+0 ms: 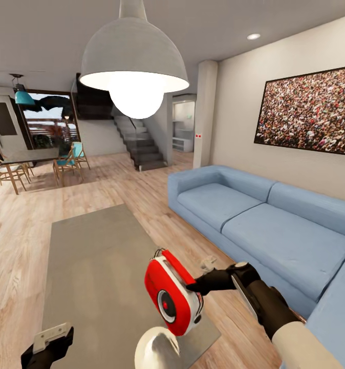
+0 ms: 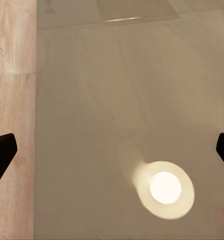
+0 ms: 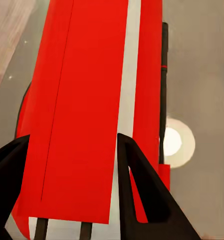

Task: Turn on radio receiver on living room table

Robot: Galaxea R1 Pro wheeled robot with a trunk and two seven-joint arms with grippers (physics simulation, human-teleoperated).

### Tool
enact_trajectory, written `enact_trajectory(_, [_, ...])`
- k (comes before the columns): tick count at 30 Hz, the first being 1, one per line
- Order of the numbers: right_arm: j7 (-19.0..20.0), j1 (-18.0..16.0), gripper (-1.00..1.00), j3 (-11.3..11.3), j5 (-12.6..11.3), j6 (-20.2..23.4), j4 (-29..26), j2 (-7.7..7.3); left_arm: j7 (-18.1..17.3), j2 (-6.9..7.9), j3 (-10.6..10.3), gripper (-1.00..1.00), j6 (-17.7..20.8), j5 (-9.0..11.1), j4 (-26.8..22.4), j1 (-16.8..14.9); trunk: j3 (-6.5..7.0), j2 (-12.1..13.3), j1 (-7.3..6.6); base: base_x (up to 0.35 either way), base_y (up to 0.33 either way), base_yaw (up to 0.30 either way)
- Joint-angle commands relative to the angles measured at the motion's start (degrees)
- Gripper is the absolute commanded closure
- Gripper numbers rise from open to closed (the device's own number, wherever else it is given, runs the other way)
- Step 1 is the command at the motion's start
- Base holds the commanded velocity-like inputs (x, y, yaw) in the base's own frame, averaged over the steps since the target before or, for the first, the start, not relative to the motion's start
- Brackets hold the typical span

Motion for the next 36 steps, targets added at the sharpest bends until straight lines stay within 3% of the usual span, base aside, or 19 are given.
enact_trajectory(1, [2.0, 0.0, 1.0, 0.0, -0.2, -0.9, 0.0, -0.3, 0.0, -0.08, 0.0, -1.0, 0.0, 0.0, 0.0, 0.0, 0.0, 0.0, 0.0, 0.0, 0.0, 0.0])
enact_trajectory(6, [8.6, 0.0, 1.0, 0.0, 0.1, -2.3, 0.0, -1.05, 0.0, -0.16, 0.0, -1.0, 0.0, -0.1, 0.0, 0.0, 0.0, 0.0, 0.0, 0.0, 0.0, 0.0])
enact_trajectory(10, [11.6, 0.0, 1.0, -0.1, 0.4, -3.0, 0.1, -2.53, 0.0, -0.12, -0.1, -1.0, 0.0, -0.1, 0.0, 0.0, 0.0, 0.0, 0.0, 0.0, 0.0, 0.0])
enact_trajectory(13, [12.9, 0.0, 1.0, -0.3, 0.2, -6.3, 0.1, -3.66, 0.0, -0.19, -0.1, -1.0, 0.0, -0.1, 0.1, 0.0, 0.0, 0.0, 0.0, 0.0, 0.0, 0.0])
enact_trajectory(14, [13.2, 0.0, 1.0, -0.6, 0.1, -7.8, 0.1, -3.9, 0.0, -0.21, -0.1, 1.0, -0.1, -0.1, 0.0, 0.0, 0.0, 0.0, 0.0, 0.0, 0.0, 0.0])
enact_trajectory(18, [13.4, 0.0, 1.0, -2.3, 0.0, -10.1, 0.1, -4.25, 0.0, -0.25, -0.1, 1.0, -0.1, -0.1, 0.1, 0.0, 0.0, 0.0, 0.0, 0.0, 0.0, 0.0])
enact_trajectory(27, [12.7, 0.0, 1.0, -3.0, 0.1, -10.7, 0.1, -4.32, 0.3, -0.24, -0.2, 1.0, 0.2, -0.2, -0.2, 0.0, 0.0, 0.0, 0.0, 0.0, 0.0, 0.0])
enact_trajectory(29, [12.7, 0.0, 1.0, -3.7, 0.1, -10.9, 0.1, -4.32, 0.1, -0.07, -1.2, 1.0, 0.3, -0.3, -0.2, 0.0, 0.0, 0.0, 0.0, 0.0, 0.0, 0.0])
enact_trajectory(31, [12.7, 0.0, 1.0, -4.6, 0.1, -11.0, 0.1, -4.32, -0.1, 0.15, -4.8, 1.0, 0.5, -0.4, -0.2, 0.0, 0.0, 0.0, 0.0, 0.0, 0.0, 0.0])
enact_trajectory(36, [12.7, 0.0, 1.0, -6.1, 0.2, -11.2, 0.1, -4.32, -1.8, -0.05, -17.5, 1.0, 4.6, -0.4, -3.4, 0.0, 0.0, 0.0, 0.0, 0.0, 0.0, 0.0])
